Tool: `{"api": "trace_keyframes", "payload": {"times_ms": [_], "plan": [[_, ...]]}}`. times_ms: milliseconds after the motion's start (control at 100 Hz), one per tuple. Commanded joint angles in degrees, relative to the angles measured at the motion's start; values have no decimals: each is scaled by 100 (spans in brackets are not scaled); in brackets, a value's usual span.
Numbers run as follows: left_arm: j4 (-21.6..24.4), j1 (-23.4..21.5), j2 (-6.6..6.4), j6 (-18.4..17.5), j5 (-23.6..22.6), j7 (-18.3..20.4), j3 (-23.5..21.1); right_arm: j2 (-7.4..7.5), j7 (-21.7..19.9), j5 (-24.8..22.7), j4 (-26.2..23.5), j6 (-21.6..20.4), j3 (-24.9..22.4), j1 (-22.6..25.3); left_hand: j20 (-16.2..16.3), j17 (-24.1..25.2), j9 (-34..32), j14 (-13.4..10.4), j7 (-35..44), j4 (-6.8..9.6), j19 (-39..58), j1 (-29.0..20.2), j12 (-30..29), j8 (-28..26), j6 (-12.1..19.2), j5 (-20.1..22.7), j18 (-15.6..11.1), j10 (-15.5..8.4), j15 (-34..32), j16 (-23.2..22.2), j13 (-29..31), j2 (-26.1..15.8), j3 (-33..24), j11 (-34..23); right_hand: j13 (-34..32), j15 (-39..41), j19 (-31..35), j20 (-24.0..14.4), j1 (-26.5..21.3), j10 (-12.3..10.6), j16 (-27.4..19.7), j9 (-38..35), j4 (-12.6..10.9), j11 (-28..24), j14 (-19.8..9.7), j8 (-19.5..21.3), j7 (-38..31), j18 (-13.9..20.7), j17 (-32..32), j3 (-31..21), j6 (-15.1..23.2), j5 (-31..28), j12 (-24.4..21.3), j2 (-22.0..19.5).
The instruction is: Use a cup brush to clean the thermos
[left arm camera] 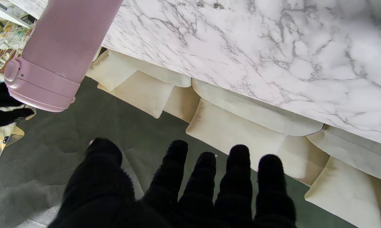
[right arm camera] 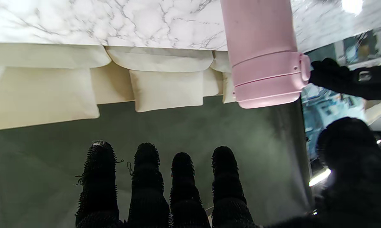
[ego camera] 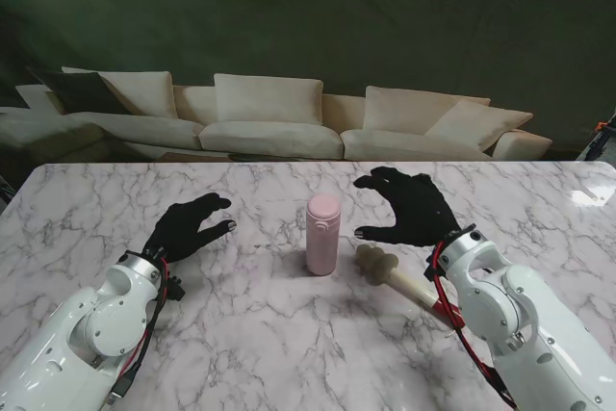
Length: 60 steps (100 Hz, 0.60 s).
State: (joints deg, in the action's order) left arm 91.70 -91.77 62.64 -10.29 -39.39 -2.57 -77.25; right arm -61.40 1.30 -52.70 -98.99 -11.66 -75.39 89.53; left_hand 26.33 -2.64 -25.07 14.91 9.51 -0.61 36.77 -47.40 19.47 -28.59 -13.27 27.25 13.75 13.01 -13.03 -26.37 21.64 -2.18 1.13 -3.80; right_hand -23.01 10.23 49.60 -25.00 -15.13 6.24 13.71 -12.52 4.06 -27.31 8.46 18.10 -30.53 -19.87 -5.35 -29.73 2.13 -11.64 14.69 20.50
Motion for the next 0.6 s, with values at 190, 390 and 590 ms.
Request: {"api": "trace_keyframes", "payload": {"times_ms": [190,390,590], "plan": [[-65,60,3,1,2,94,48,55,-441,-81,55,-117,729,-818,139,49,-56,37,-90,10,-191,-174,-31,-17,52,-124,97,-74,154,-38,51,-258,76,-28,-70,42,46,-76,254,32,149,113,89,-68,-33,-9,173,28,50,-120,70,22,-1,209],[-106,114,-3,15,9,132,97,67,-726,51,374,12,1379,-1372,146,52,-55,42,-92,9,-197,-170,-30,-16,49,-131,99,-73,156,-38,47,-253,78,-29,-252,233,325,-196,306,49,261,102,93,-145,-1,1,207,-126,-230,-227,66,-1,38,369],[-117,133,-9,24,-15,149,122,86,-808,-121,842,147,2021,-1855,152,46,-46,37,-88,10,-197,-176,-32,-17,50,-125,100,-73,157,-37,43,-256,75,-26,-366,687,847,-402,370,124,557,77,120,-385,37,33,163,-118,-568,-392,252,-105,137,590]]}}
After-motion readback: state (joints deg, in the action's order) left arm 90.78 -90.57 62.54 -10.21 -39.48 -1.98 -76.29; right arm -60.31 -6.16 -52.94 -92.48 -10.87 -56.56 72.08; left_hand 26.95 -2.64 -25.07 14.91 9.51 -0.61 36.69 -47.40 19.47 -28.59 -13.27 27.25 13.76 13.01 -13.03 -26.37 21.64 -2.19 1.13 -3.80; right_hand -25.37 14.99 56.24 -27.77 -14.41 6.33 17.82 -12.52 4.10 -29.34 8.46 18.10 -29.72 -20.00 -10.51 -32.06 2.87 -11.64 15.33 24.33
